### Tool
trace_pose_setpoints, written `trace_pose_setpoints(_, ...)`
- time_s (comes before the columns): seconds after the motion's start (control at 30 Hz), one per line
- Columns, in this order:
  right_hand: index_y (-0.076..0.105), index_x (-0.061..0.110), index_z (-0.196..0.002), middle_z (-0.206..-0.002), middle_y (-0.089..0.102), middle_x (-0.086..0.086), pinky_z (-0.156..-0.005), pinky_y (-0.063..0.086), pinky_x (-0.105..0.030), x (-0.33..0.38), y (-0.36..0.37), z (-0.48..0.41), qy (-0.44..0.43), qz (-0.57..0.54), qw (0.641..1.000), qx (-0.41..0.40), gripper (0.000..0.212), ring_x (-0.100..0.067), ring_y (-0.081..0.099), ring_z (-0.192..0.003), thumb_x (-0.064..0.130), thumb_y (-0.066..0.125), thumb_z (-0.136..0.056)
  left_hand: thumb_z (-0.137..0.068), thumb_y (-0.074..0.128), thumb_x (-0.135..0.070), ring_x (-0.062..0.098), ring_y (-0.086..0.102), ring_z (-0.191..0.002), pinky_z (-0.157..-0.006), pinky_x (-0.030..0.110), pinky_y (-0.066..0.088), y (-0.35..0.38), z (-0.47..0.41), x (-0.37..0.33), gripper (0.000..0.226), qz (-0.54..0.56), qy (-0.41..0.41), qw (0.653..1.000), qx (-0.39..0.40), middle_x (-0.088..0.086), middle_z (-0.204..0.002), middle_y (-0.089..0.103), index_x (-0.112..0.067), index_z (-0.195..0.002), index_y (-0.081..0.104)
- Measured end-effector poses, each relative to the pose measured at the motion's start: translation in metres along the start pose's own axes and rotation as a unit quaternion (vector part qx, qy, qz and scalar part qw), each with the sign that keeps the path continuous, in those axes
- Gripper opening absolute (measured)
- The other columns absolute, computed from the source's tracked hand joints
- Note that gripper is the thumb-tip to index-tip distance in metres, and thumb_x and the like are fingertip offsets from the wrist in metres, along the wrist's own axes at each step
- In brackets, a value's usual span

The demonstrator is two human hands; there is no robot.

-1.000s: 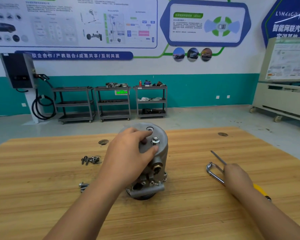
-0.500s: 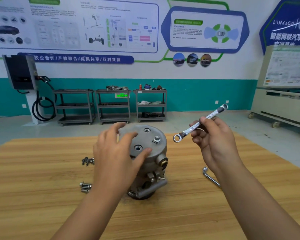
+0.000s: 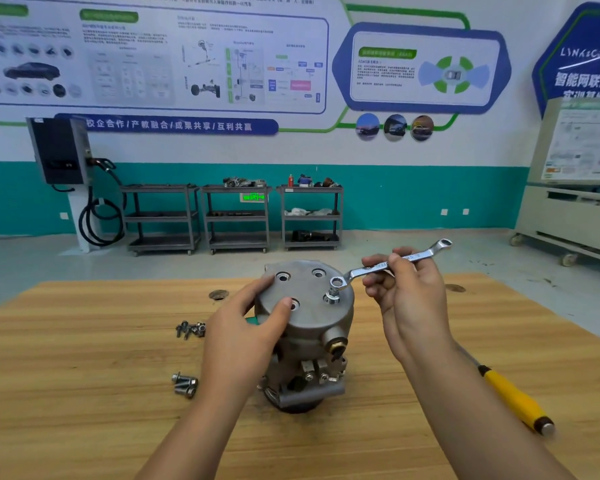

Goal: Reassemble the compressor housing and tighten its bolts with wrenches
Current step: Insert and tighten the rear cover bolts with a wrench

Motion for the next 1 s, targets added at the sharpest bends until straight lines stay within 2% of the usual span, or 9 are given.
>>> trace_pose_setpoints(0.2,0.043,0.014,-0.089,-0.061,0.068,-0.004,-0.041,0.044,-0.019,-0.009,0.002,0.003,0.002,0.016,1.000,0.012,0.015,-0.010,0.055,-0.044,0.003,0.037,-0.097,-0.076,0.069,-0.031,-0.027,0.047,-0.099,-0.081,-0.001,0.039,-0.001,0.005,0.001,0.019,0.039,0.012,0.999,-0.016,-0.024,-0.106,0.063,-0.043,-0.091,0.069)
trace_pose_setpoints(0.3,0.042,0.014,-0.088,-0.060,0.067,-0.003,-0.041,0.044,-0.019,-0.008,0.002,0.001,-0.007,0.040,0.999,0.002,0.015,-0.011,0.056,-0.044,0.002,0.037,-0.097,-0.077,0.070,-0.030,-0.015,0.052,-0.108,-0.092,0.014,0.043,0.000,0.007,0.001,0.018,0.047,0.012,0.999,-0.020,-0.012,-0.116,0.066,-0.042,-0.091,0.072)
trace_pose_setpoints(0.37,0.042,0.014,-0.087,-0.059,0.067,-0.002,-0.040,0.042,-0.019,-0.008,0.001,-0.001,-0.003,0.063,0.998,-0.007,0.016,-0.010,0.056,-0.044,0.002,0.036,-0.096,-0.077,0.070,-0.030,-0.011,0.053,-0.111,-0.093,0.013,0.043,0.002,0.007,0.001,0.017,0.049,0.012,0.999,-0.018,-0.009,-0.119,0.066,-0.040,-0.091,0.072)
trace_pose_setpoints(0.53,0.041,0.015,-0.087,-0.057,0.067,-0.001,-0.040,0.040,-0.019,-0.008,-0.002,-0.003,0.010,0.108,0.994,-0.016,0.017,-0.008,0.052,-0.042,0.001,0.036,-0.094,-0.080,0.069,-0.027,-0.010,0.056,-0.104,-0.093,0.022,0.046,0.004,0.001,-0.003,0.017,0.025,0.011,1.000,0.004,-0.021,-0.107,0.065,-0.041,-0.089,0.069)
trace_pose_setpoints(0.63,0.042,0.014,-0.086,-0.060,0.066,-0.003,-0.039,0.039,-0.020,-0.007,-0.004,-0.005,0.032,0.129,0.991,-0.014,0.016,-0.008,0.050,-0.041,0.002,0.036,-0.094,-0.083,0.066,-0.027,0.004,0.064,-0.086,-0.075,0.038,0.056,0.006,-0.006,-0.008,0.013,-0.030,-0.003,0.998,0.046,-0.019,-0.093,0.066,-0.037,-0.091,0.067)
trace_pose_setpoints(0.7,0.043,0.015,-0.085,-0.060,0.067,-0.001,-0.040,0.038,-0.021,-0.007,-0.003,-0.006,0.034,0.158,0.987,-0.012,0.015,-0.008,0.047,-0.040,0.003,0.037,-0.093,-0.084,0.060,-0.027,0.002,0.059,-0.054,-0.050,0.030,0.053,0.011,-0.014,-0.017,0.016,-0.115,0.008,0.990,0.080,-0.010,-0.081,0.065,-0.036,-0.097,0.060)
trace_pose_setpoints(0.77,0.044,0.016,-0.085,-0.060,0.068,0.002,-0.045,0.039,-0.023,-0.009,-0.003,-0.005,0.037,0.182,0.983,-0.001,0.016,-0.007,0.046,-0.042,0.004,0.039,-0.093,-0.086,0.053,-0.028,0.005,0.053,-0.047,-0.038,0.024,0.036,0.018,-0.023,-0.026,0.032,-0.221,0.033,0.969,0.103,-0.003,-0.085,0.062,-0.039,-0.116,0.053)
trace_pose_setpoints(0.9,0.048,0.018,-0.085,-0.065,0.070,0.001,-0.057,0.039,-0.026,-0.019,-0.009,-0.002,0.067,0.170,0.983,0.013,0.014,-0.007,0.045,-0.047,0.009,0.044,-0.095,-0.093,0.034,-0.036,0.023,0.058,-0.100,-0.071,0.030,0.043,0.027,-0.027,-0.032,0.047,-0.343,0.081,0.929,0.109,0.004,-0.124,0.057,-0.037,-0.140,0.038)
trace_pose_setpoints(1.0,0.054,0.020,-0.089,-0.080,0.070,-0.003,-0.062,0.039,-0.027,-0.022,-0.012,-0.005,0.075,0.187,0.979,0.016,0.009,-0.007,0.050,-0.054,0.016,0.049,-0.095,-0.094,0.021,-0.050,0.024,0.053,-0.114,-0.072,0.030,0.036,0.029,-0.021,-0.027,0.052,-0.405,0.107,0.903,0.100,0.001,-0.134,0.049,-0.038,-0.143,0.033)
Point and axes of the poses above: each hand's wrist, its own z-axis away from the middle knuckle, its own y-axis out of the palm, x = y × z, the point moved 7 cm from there along -z, towards the middle knuckle
